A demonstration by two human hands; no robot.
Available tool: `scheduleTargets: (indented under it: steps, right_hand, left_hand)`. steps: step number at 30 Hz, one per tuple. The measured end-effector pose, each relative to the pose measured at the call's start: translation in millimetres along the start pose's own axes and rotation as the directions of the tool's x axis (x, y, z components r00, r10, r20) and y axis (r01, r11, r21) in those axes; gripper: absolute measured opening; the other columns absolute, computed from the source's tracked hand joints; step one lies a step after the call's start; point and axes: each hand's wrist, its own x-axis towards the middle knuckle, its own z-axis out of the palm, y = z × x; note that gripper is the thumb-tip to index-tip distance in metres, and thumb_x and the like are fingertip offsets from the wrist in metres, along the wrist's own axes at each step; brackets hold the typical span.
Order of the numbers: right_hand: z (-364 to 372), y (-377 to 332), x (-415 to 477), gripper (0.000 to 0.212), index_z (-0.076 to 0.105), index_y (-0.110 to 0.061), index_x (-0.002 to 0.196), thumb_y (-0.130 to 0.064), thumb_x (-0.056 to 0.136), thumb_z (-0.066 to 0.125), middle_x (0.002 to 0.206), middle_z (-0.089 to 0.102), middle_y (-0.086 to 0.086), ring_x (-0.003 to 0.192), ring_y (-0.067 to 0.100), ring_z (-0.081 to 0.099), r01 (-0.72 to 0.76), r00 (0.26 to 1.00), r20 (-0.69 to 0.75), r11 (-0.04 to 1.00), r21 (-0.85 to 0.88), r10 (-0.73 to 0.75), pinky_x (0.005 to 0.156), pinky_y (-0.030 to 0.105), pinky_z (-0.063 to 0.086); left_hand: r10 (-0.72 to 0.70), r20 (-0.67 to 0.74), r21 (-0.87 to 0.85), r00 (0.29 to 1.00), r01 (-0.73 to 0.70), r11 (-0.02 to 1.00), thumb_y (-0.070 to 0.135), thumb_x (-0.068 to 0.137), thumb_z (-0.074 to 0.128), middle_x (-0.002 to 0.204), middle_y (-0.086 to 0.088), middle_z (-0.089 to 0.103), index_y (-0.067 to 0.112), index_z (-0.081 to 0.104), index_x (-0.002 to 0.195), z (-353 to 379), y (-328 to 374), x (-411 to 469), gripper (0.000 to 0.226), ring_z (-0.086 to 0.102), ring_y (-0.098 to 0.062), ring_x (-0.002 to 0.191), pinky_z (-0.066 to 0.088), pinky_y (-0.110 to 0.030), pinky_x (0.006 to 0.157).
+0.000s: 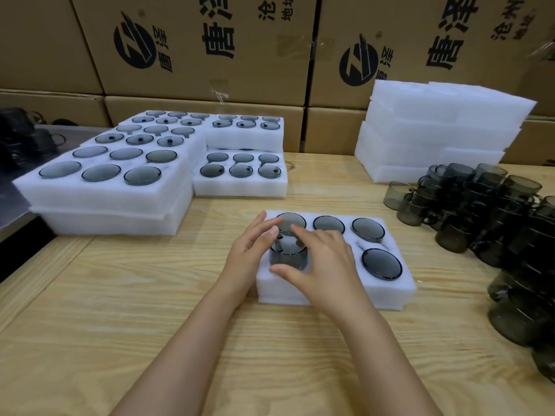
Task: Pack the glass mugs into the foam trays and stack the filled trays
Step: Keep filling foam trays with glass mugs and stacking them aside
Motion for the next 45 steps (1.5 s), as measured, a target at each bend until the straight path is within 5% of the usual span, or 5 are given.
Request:
scheduleTargets:
  steps: [7, 16, 25, 31, 45]
  right_hand:
    - [-9, -14, 37, 0.056, 0.051, -0.012, 0.129, -0.052, 0.093, 0.040, 0.139, 0.045, 0.001, 0.135, 0.019, 0.028, -0.018, 0.995, -0.094, 0.980, 0.198, 0.038, 0.109, 0.031, 0.023]
    - [32, -19, 68, 0.067, 0.011, -0.026, 0.150, -0.061, 0.093, 0.007, 0.159, -0.007, -0.003, 0.144, 0.018, -0.017, 0.088, 0.894, 0.447, 0.964, -0.251, 0.035, 0.113, 0.051, -0.015]
    - [35, -18, 65, 0.056, 0.003, -0.028, 0.150, -0.047, 0.099, 0.014, 0.158, -0.013, -0.002, 0.144, 0.023, -0.018, 0.111, 0.889, 0.456, 0.953, -0.282, 0.031, 0.111, 0.058, -0.011]
    - [15, -19, 56, 0.040, 0.050, -0.017, 0.126, -0.033, 0.101, 0.024, 0.140, 0.046, 0.002, 0.137, 0.019, 0.030, 0.064, 0.985, 0.167, 0.993, -0.095, -0.048, 0.114, 0.050, 0.000]
    - [-13, 35, 35, 0.065, 0.016, -0.029, 0.149, -0.062, 0.093, 0.012, 0.159, 0.008, -0.005, 0.146, 0.019, 0.005, -0.150, 0.934, 0.283, 0.958, -0.246, 0.219, 0.114, 0.054, -0.004]
  left_hand:
    - [0.019, -0.012, -0.035, 1.000, -0.019, 0.999, 0.027, 0.089, 0.063, 0.140, 0.010, 0.051, 0.029, 0.059, 0.124, -1, -6, 2, 0.035, 0.041, 0.000, 0.132, 0.038, -0.008, 0.095]
    - [-0.150, -0.195, -0.420, 0.969, 0.056, 0.906, 0.042, 0.092, 0.039, 0.127, -0.003, 0.059, 0.025, 0.050, 0.123, -1, -6, 7, 0.037, 0.058, -0.016, 0.116, 0.049, -0.024, 0.087]
    - [-0.081, -0.192, -0.300, 0.978, 0.021, 0.954, 0.013, 0.096, 0.046, 0.136, -0.009, 0.049, 0.022, 0.038, 0.131, 11, -7, 4, 0.038, 0.052, -0.023, 0.124, 0.044, -0.026, 0.097]
    - [0.093, -0.228, -0.101, 0.969, -0.119, 0.988, 0.019, 0.087, 0.058, 0.133, 0.001, 0.051, 0.020, 0.046, 0.127, 5, -7, -5, 0.042, 0.047, -0.007, 0.125, 0.041, -0.012, 0.094]
    - [-0.004, -0.211, 0.166, 0.977, 0.040, 0.985, 0.019, 0.094, 0.059, 0.124, 0.016, 0.055, 0.023, 0.045, 0.133, 13, -14, -13, 0.042, 0.051, -0.007, 0.121, 0.040, -0.009, 0.087]
